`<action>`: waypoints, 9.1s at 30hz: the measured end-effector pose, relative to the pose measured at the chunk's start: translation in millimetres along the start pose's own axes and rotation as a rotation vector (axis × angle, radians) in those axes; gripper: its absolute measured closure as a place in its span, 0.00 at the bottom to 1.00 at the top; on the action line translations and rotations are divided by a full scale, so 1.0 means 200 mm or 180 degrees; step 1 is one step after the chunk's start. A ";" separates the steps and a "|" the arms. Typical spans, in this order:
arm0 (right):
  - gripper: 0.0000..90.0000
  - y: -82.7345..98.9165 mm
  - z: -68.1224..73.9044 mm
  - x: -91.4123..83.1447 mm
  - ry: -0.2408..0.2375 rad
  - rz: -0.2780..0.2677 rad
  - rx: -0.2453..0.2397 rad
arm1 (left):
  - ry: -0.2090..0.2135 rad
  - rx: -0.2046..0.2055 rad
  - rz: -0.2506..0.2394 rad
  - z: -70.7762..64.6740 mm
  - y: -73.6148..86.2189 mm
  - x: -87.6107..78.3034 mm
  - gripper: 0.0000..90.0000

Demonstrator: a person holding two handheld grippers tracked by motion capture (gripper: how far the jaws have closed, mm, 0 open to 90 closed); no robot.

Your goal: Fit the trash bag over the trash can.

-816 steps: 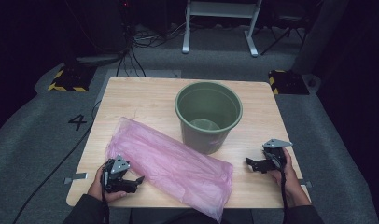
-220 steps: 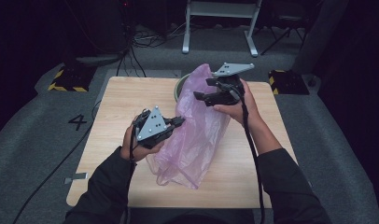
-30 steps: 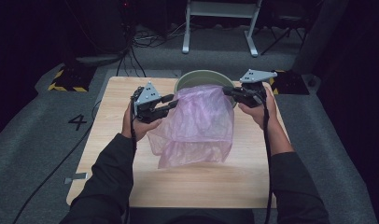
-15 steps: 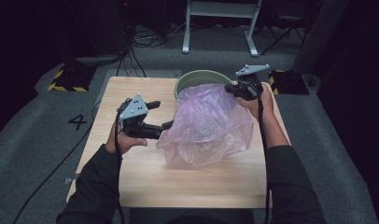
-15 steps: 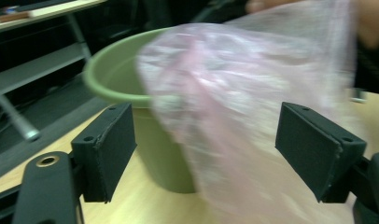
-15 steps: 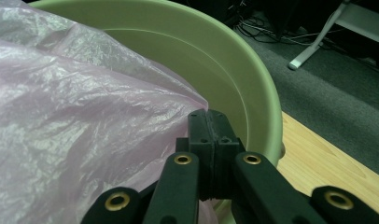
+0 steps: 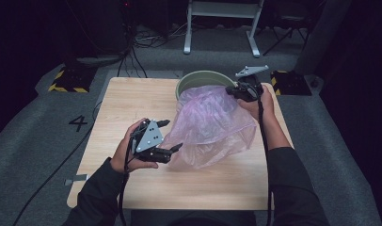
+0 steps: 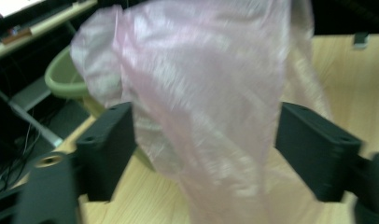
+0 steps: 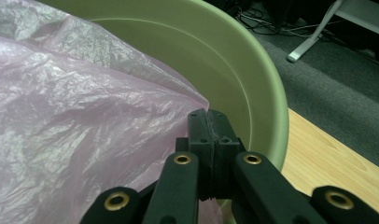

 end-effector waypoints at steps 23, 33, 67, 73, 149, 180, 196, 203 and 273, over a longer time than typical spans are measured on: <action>0.35 0.08 0.06 -0.35 -0.0011 -0.0727 0.0041 | -0.0302 -0.0082 -0.0101 0.19 -0.08 0.11 0.97; 0.30 0.36 0.33 -0.68 -0.0314 -0.0917 -0.0447 | -0.0274 -0.0294 -0.0147 0.25 -0.09 0.11 0.95; 0.98 0.25 0.08 -0.36 0.0779 -0.0694 -0.0290 | -0.0442 -0.0707 -0.0191 0.48 -0.06 0.19 0.67; 0.98 0.18 0.03 -0.27 0.0796 -0.0600 -0.0200 | -0.0395 -0.0716 -0.0111 0.53 -0.06 0.25 0.88; 1.00 0.27 -0.05 -0.28 0.0292 -0.0709 0.0232 | 0.0026 -0.1062 -0.0175 0.56 0.07 0.36 0.99; 0.99 0.55 -0.18 0.11 -0.0174 0.0188 0.0925 | 0.0275 -0.1497 0.0450 0.54 0.31 0.67 0.95; 0.46 0.65 -0.20 -0.10 0.0147 0.0080 0.0572 | 0.0030 -0.1382 0.0315 0.46 0.35 0.45 0.26; 0.33 0.69 -0.15 -0.27 -0.0017 -0.0138 0.0295 | 0.0052 -0.1122 0.0233 0.38 0.31 0.29 0.22; 1.00 1.07 0.30 -0.30 0.0033 -0.0244 -0.0718 | 0.0421 -0.0185 0.0605 -0.21 0.37 0.38 0.73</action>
Point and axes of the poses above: each handheld gripper's, and its own axes: x roughly forward along the jaws, y roughly out of its underside, z roughly to its left, the point moved 2 cm from there along x, roughly forward along the jaws, and after that the axes turned 2 degrees about z, right-handed, at the moved point
